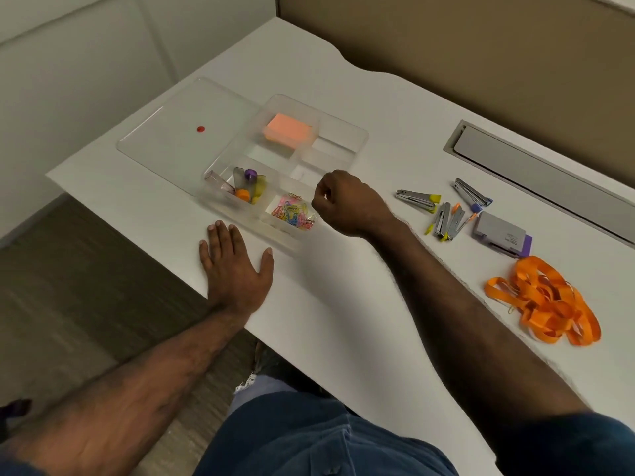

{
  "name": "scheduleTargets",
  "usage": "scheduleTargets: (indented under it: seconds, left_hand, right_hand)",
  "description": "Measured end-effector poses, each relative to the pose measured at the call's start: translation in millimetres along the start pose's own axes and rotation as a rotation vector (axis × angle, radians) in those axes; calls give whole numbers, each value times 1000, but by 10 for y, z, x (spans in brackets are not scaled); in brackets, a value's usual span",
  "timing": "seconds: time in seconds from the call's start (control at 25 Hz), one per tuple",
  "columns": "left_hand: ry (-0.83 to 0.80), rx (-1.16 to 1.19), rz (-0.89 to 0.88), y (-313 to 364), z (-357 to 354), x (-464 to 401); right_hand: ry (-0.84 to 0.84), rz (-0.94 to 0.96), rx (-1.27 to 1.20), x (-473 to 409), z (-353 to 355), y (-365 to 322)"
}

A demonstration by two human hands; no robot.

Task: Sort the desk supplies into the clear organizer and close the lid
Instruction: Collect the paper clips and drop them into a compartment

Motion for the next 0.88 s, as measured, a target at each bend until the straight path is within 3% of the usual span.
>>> scheduleTargets:
  seconds: [0.32,0.88]
  left_hand:
    - [19,-22,7,-31,-39,-8]
    - [-6,2,4,-62,-57,-7]
  right_hand:
    - [23,48,269,-287,-79,80]
    - [220,-91,14,292,50,326]
Point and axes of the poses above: each hand's wrist, its own x-axis away from the middle knuckle, its own z-axis out of the back of the hand, y = z × x, the point moved 4 cm from there along -x, towards the middle knuckle, and after that the axes turned 6 degrees about x, right-handed, at the moved point
